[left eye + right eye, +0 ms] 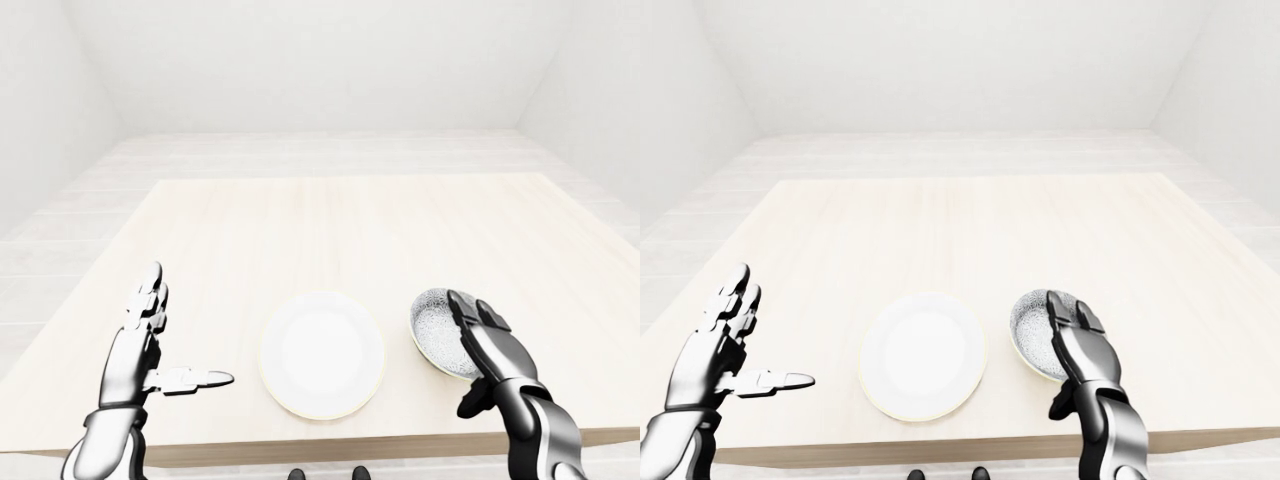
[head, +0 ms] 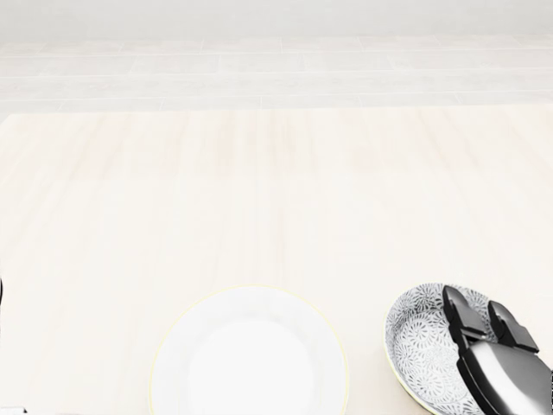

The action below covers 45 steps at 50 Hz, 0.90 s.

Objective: Put the bowl on the plate.

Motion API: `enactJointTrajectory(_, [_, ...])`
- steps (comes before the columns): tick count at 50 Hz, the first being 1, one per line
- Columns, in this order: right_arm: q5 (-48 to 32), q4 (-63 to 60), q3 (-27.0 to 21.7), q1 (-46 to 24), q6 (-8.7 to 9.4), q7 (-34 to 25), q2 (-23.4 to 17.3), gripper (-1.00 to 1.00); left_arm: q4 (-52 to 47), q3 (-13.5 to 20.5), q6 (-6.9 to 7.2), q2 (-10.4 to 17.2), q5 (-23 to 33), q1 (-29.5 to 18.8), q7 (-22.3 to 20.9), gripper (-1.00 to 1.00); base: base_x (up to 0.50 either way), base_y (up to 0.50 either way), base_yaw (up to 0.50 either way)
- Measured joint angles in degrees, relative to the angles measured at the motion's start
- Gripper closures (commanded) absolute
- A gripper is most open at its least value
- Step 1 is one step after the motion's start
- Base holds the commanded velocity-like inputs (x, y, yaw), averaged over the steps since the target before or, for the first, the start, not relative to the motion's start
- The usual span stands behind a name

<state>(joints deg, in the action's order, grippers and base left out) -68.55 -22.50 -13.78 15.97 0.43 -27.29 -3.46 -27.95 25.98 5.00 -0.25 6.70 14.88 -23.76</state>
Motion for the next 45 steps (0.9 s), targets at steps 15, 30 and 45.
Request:
enactJointTrajectory(15, [0.7, 3.3, 1.0, 0.7, 0.16, 2.7, -0.3, -1.0, 0.1, 0.2, 0.0, -0.1, 0.1, 0.1, -0.1, -1.0, 0.0, 0.0, 0.0])
enactJointTrajectory(30, [1.2, 5.0, 1.9, 1.4, 0.52, 4.0, -0.5, -1.0, 0.6, -0.2, 0.0, -0.2, 0.4, 0.2, 0.2, -1.0, 0.0, 0.0, 0.0])
enactJointTrajectory(45, [1.6, 5.6, 2.3, 2.3, 0.89, 4.5, -0.6, -0.81, 1.2, -0.1, 0.0, 0.0, 0.2, 0.1, 0.3, -1.0, 0.0, 0.0, 0.0])
